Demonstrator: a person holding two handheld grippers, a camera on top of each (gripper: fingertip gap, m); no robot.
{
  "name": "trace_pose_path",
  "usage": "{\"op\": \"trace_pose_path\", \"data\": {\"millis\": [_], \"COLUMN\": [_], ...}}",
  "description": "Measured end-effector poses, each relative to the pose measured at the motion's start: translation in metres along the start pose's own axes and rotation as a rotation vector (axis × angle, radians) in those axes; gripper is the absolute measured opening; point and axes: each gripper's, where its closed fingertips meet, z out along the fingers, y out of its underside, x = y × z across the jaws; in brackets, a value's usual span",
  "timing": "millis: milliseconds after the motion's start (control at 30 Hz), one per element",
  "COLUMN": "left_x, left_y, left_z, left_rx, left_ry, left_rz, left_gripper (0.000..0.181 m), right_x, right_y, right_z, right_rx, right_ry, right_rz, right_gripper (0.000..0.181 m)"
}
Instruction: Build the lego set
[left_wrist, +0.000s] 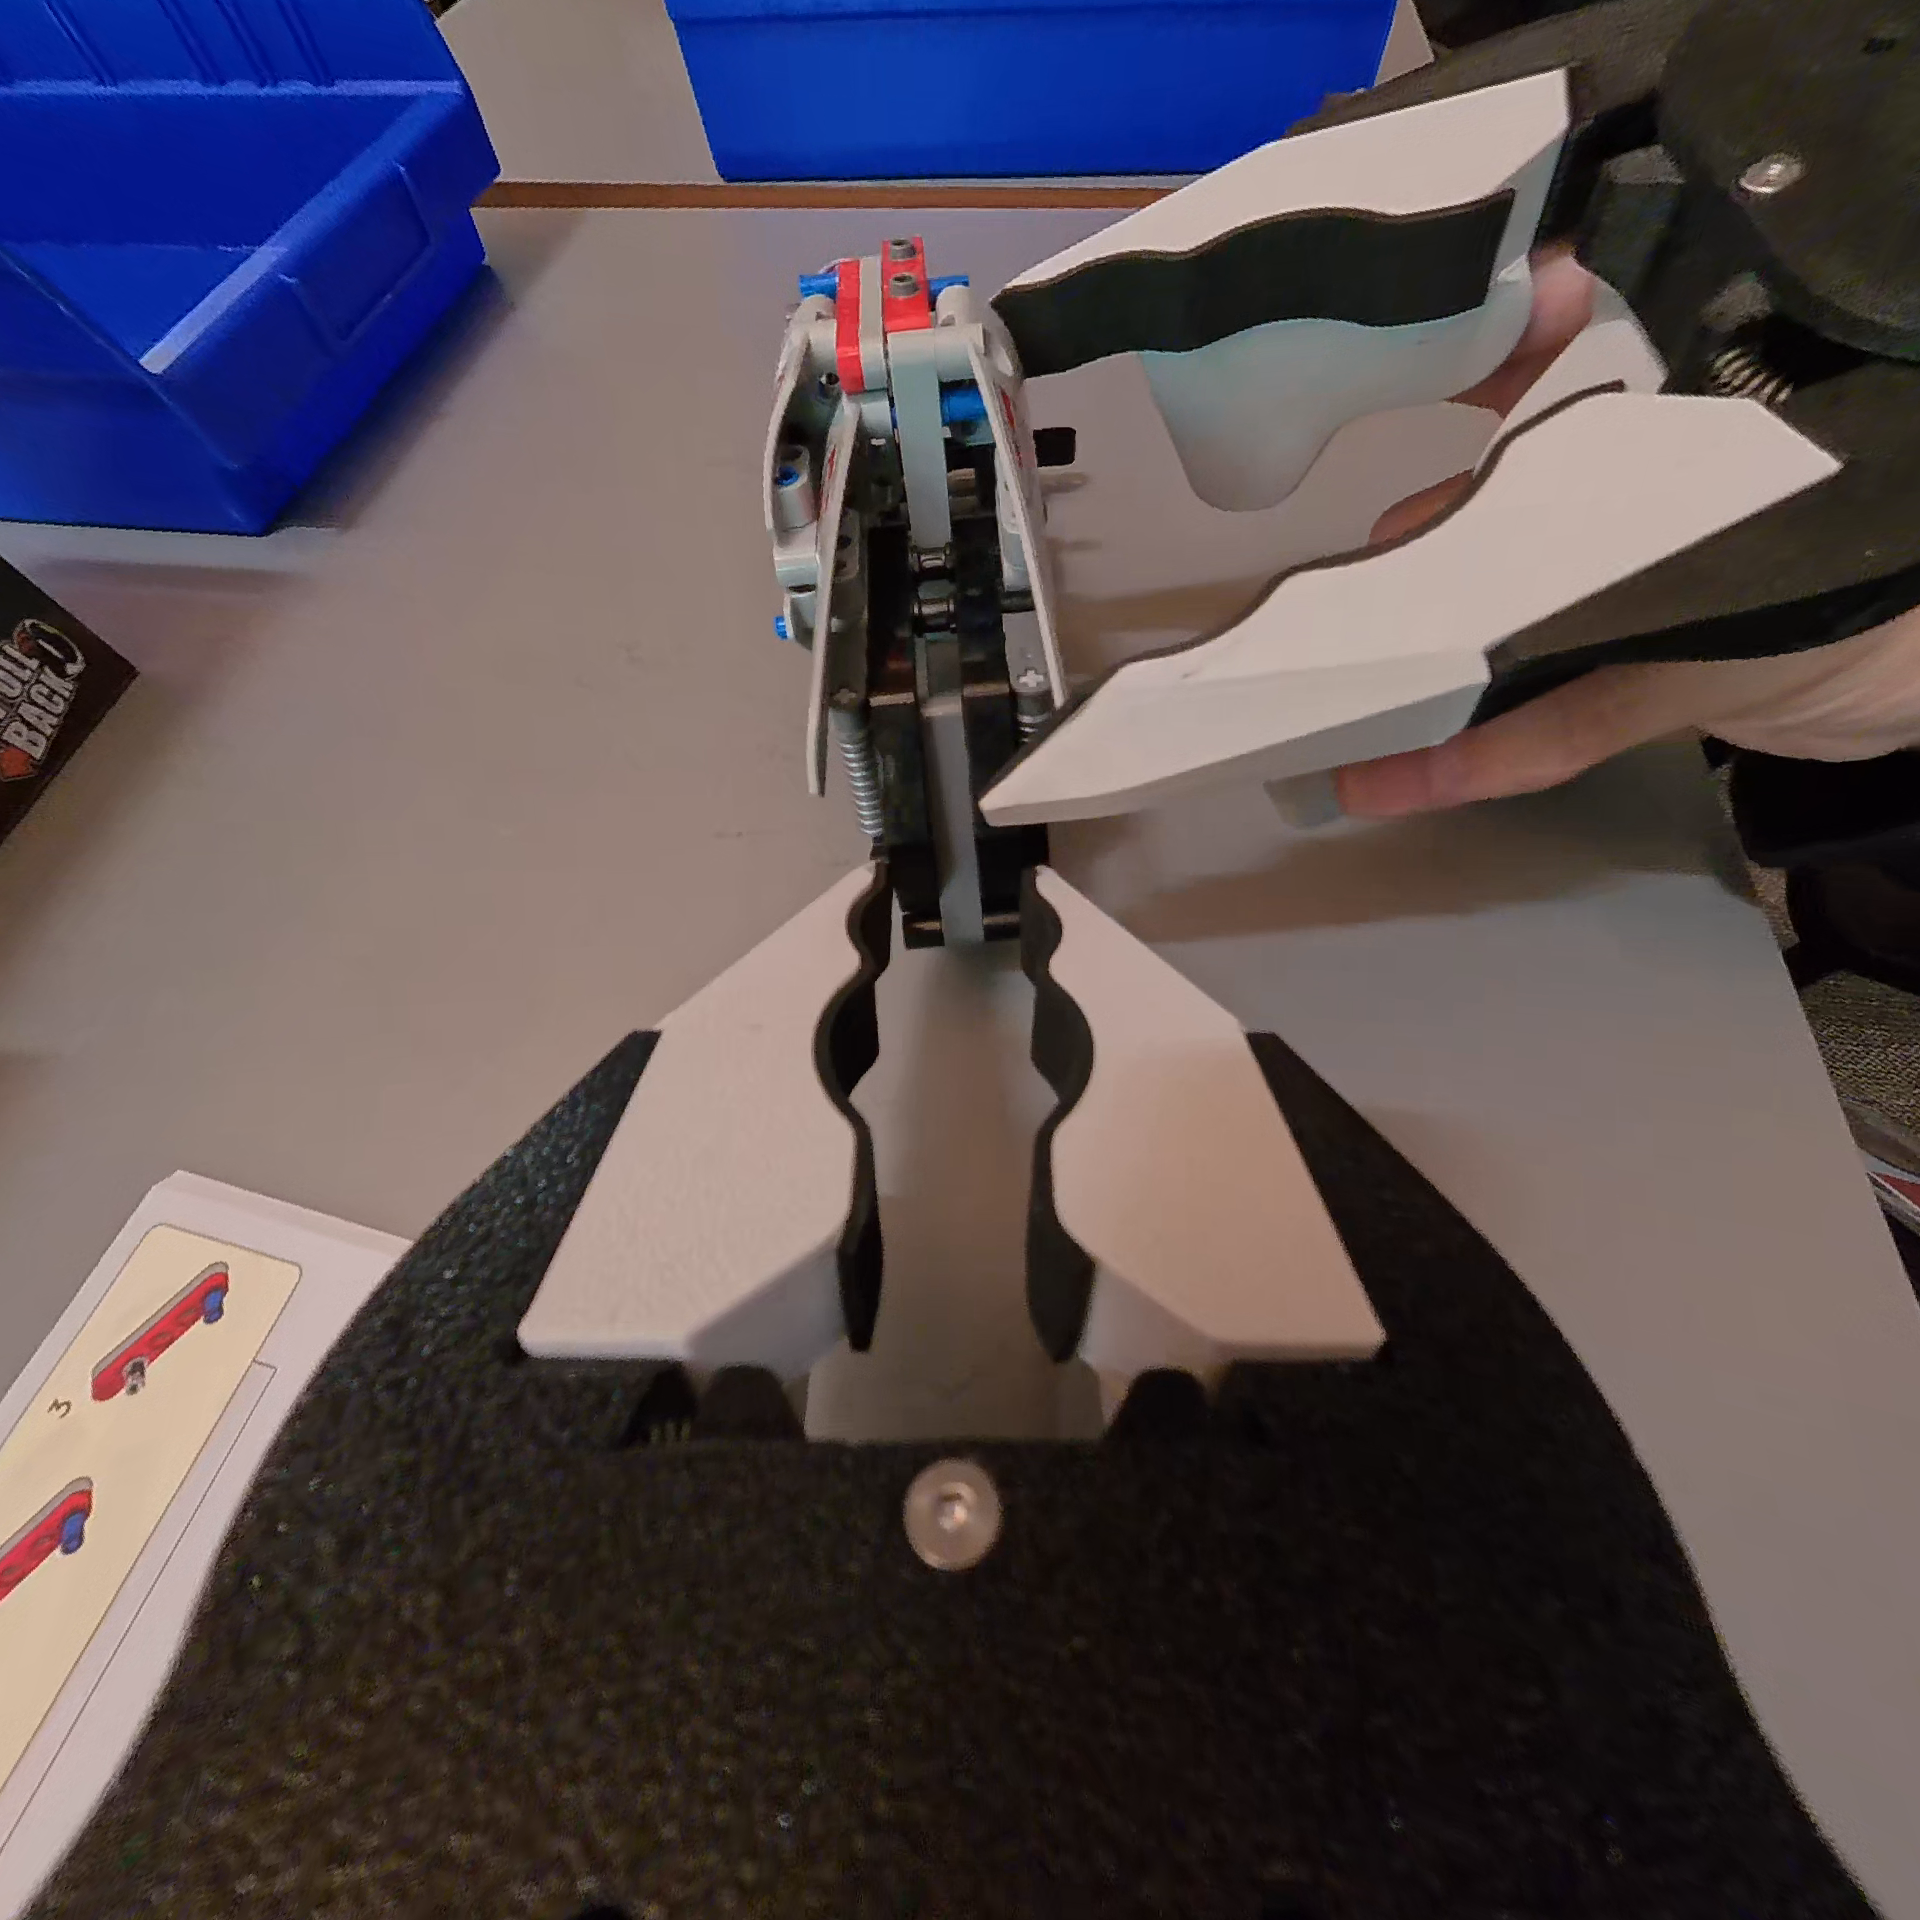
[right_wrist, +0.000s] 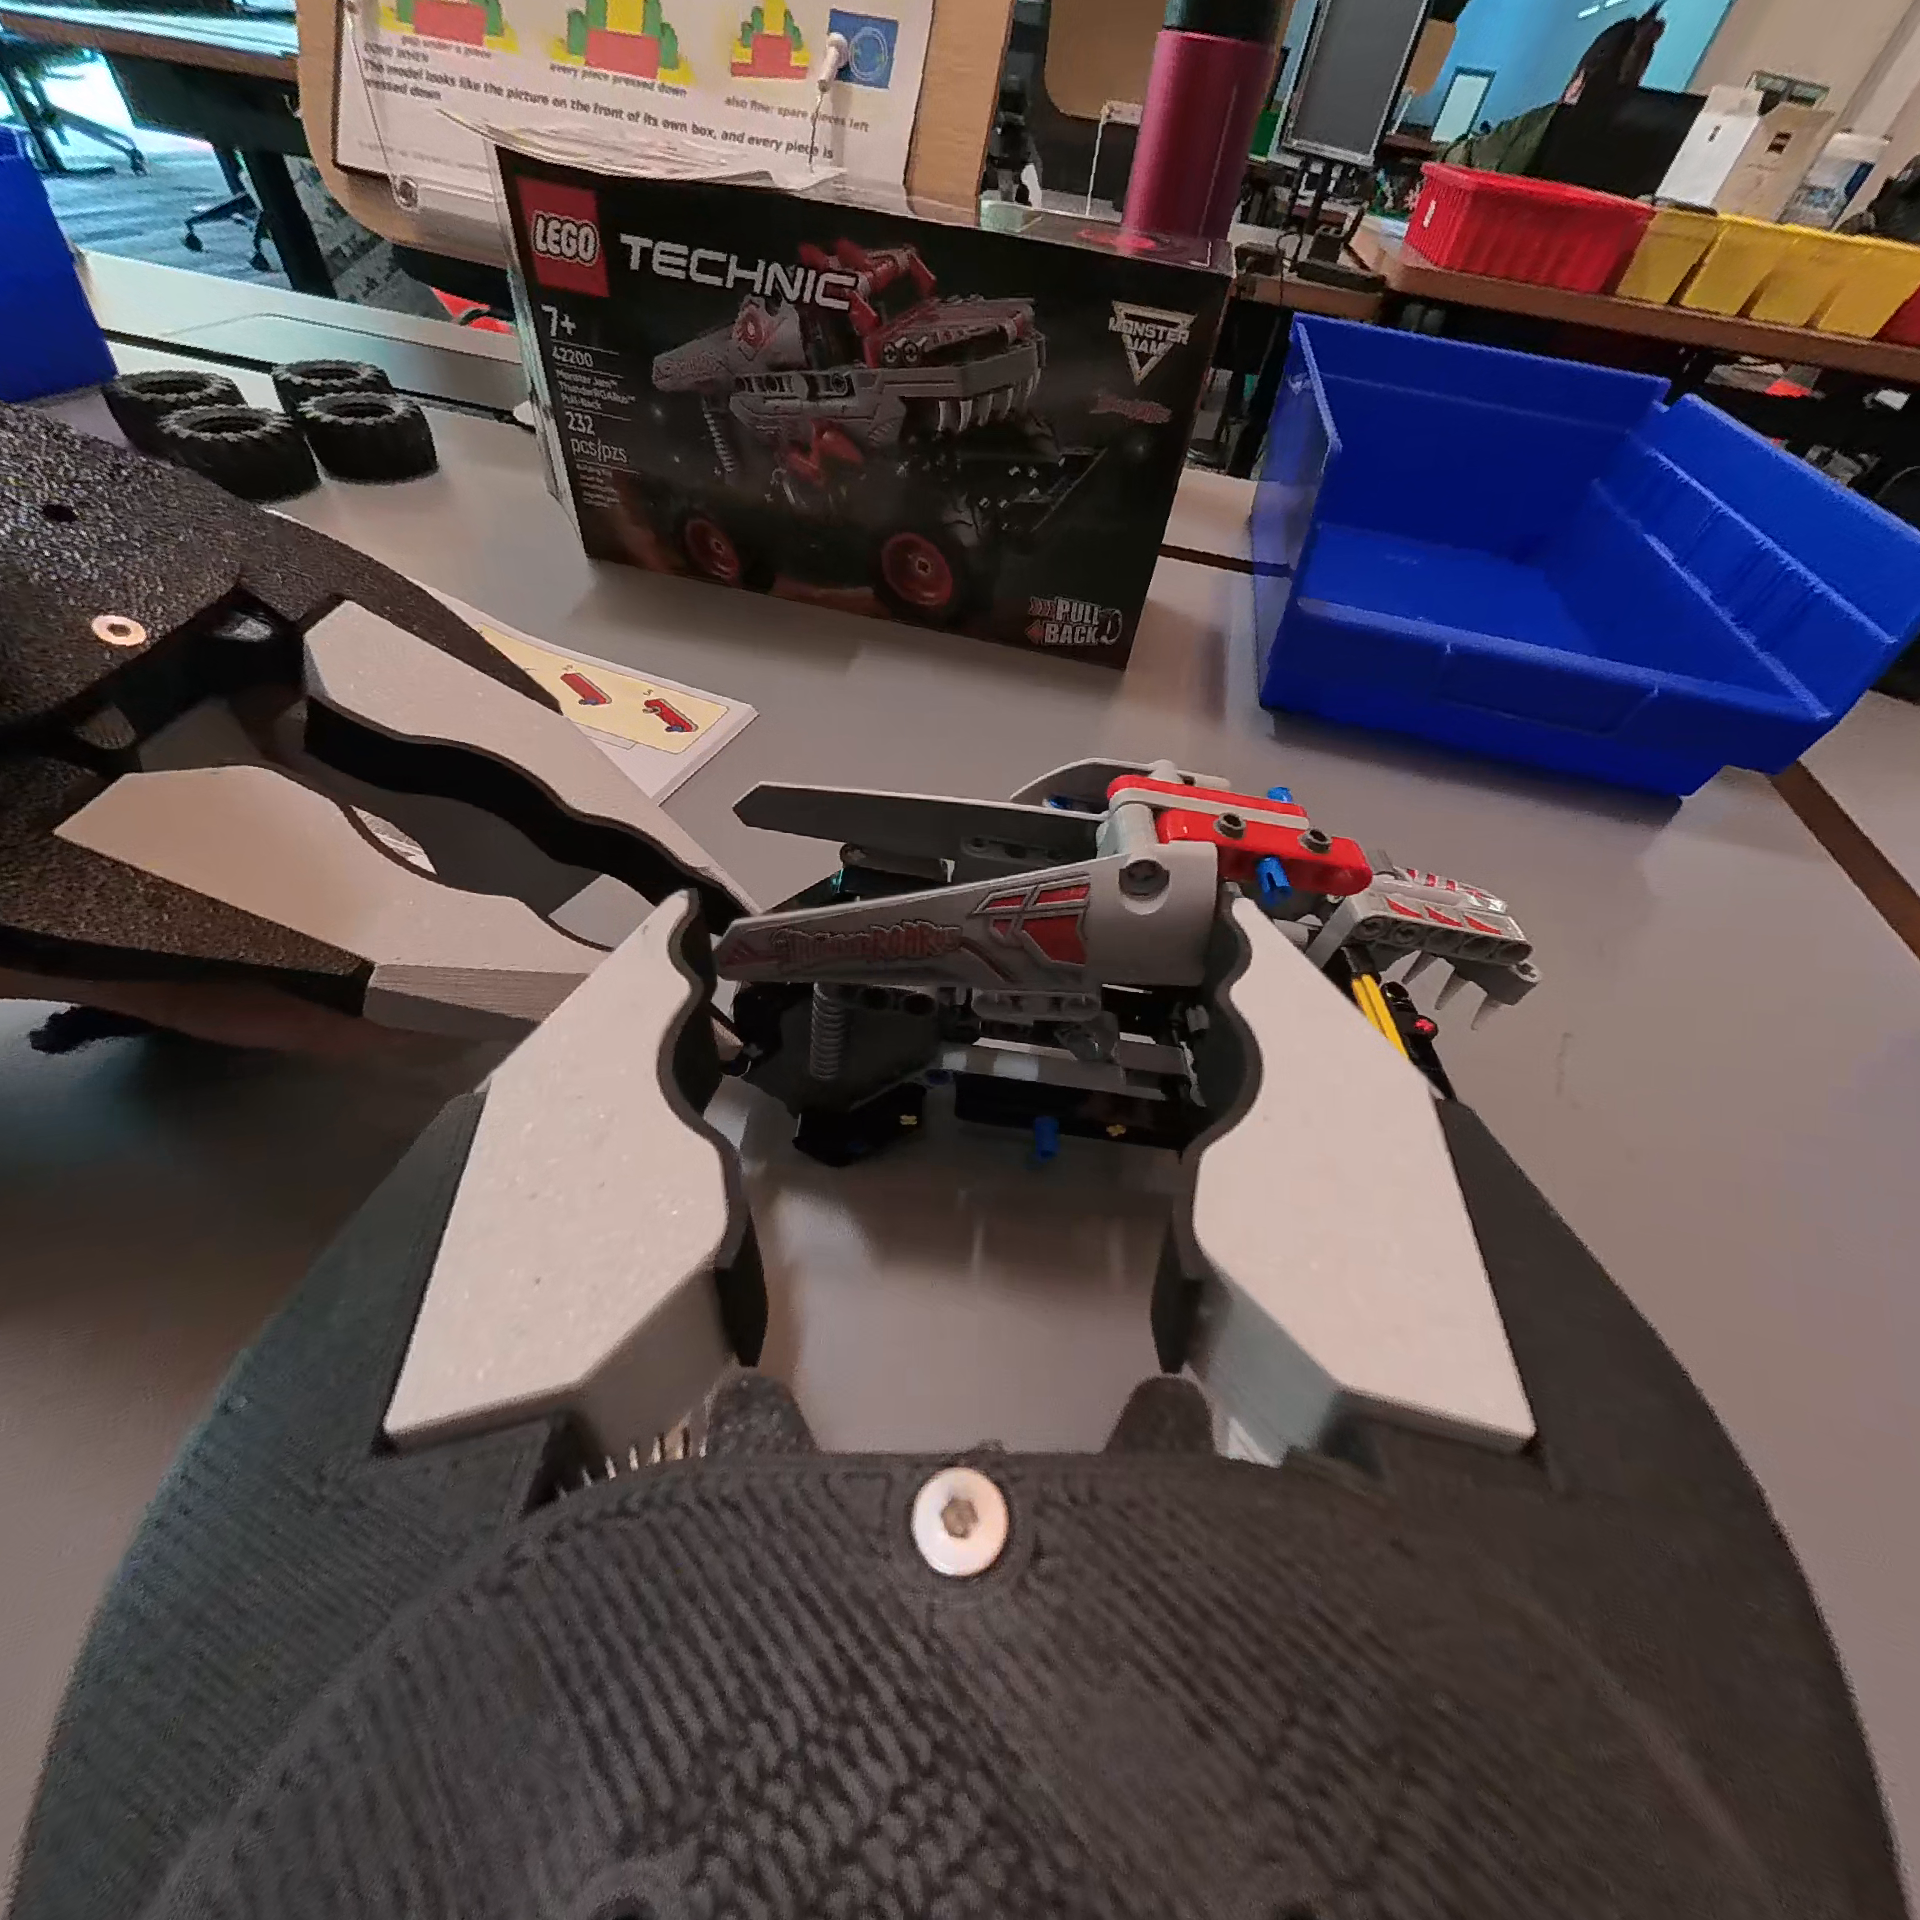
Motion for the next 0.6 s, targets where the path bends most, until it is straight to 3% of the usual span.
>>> {"op": "trace_pose_path", "data": {"millis": [600], "left_x": [0.0004], "left_y": [-0.0002], "left_z": [-0.0002], "left_rx": [0.000], "left_ry": [0.012], "left_rz": [-0.014], "left_gripper": [0.021], "right_x": [0.0019], "right_y": [-0.0009], "right_z": [-0.0098], "right_rx": [0.023], "right_ry": [-0.019], "right_rz": [0.072], "right_gripper": [0.088]}}
